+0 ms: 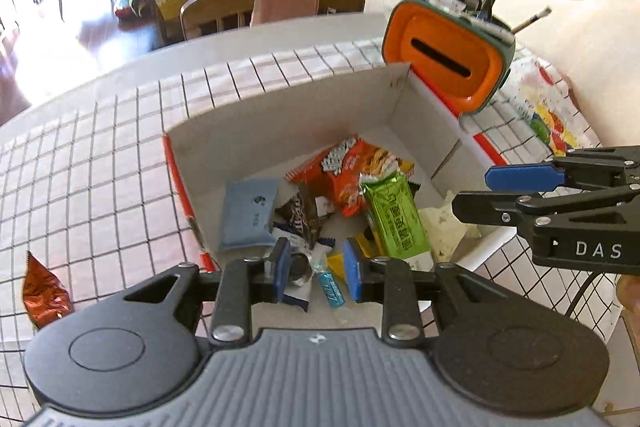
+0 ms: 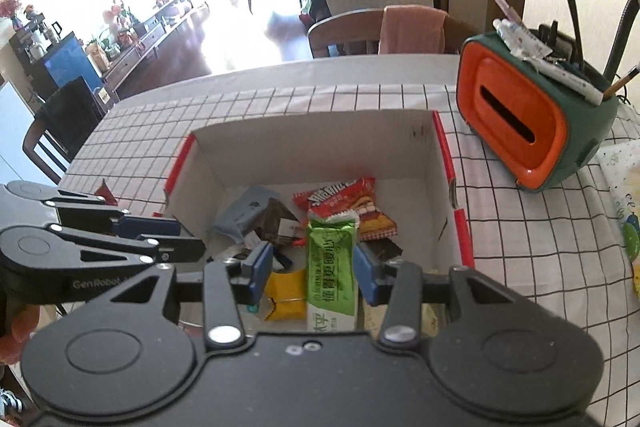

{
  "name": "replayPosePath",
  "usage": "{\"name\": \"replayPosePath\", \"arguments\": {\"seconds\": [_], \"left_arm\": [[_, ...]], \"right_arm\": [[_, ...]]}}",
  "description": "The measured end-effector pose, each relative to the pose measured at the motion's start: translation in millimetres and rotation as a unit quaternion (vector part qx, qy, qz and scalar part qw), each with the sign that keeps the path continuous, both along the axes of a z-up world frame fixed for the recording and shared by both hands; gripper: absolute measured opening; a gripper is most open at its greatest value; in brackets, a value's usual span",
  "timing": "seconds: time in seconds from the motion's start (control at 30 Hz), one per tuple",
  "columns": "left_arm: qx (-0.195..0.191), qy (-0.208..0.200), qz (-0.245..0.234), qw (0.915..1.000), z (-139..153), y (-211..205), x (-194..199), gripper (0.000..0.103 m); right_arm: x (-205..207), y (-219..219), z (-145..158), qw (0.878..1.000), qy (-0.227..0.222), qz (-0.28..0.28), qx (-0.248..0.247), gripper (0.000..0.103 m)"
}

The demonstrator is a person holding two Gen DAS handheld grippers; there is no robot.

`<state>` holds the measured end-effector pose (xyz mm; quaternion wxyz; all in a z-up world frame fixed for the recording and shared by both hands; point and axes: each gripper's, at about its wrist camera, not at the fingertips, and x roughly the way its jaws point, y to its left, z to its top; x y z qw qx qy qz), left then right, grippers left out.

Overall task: Organize snacks
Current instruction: 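Open both tools to drop the candy and bar into the box, then move both tools back toward the brown-red bag and clear tray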

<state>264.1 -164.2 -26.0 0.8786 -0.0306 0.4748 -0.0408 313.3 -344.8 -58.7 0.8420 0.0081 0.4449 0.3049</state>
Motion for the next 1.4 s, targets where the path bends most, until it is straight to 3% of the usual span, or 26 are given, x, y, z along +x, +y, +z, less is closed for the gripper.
{"name": "replayPosePath", "arguments": {"seconds": [0.1,0.23,0.3,0.43,0.5,0.67,0.8,1.07,1.23,1.4], "left_arm": [[0.004,-0.017,0.0,0.9999,9,4,-10,0.033],[0.007,-0.046,0.001,0.9989,21,11,-27,0.051],[0.006,-0.057,0.003,0.9983,26,16,-35,0.054],[0.004,-0.073,0.01,0.9973,33,29,-49,0.059],[0.002,-0.082,0.013,0.9965,36,37,-58,0.065],[0.003,-0.101,0.025,0.9946,40,58,-78,0.071],[0.001,-0.115,0.041,0.9925,39,78,-97,0.083],[0.0,-0.123,0.063,0.9904,31,122,-125,0.084],[0.031,-0.15,0.085,0.9845,27,152,-141,0.093],[0.029,-0.142,0.083,0.9859,17,183,-144,0.095]], "right_arm": [[-6,2,7,1.0,-0.013,0.003,0.003,0.046],[-16,7,14,1.0,-0.028,0.009,0.008,0.052],[-22,11,16,0.999,-0.033,0.011,0.012,0.06],[-32,21,20,0.999,-0.037,0.018,0.02,0.065],[-38,27,22,0.998,-0.044,0.022,0.026,0.081],[-54,47,27,0.997,-0.064,0.038,0.025,0.089],[-70,65,29,0.995,-0.075,0.053,0.035,0.099],[-88,102,27,0.993,-0.076,0.077,0.045,0.103],[-102,129,24,0.991,-0.068,0.104,0.051,0.103],[-115,159,16,0.99,-0.063,0.117,0.038,0.103]]}}
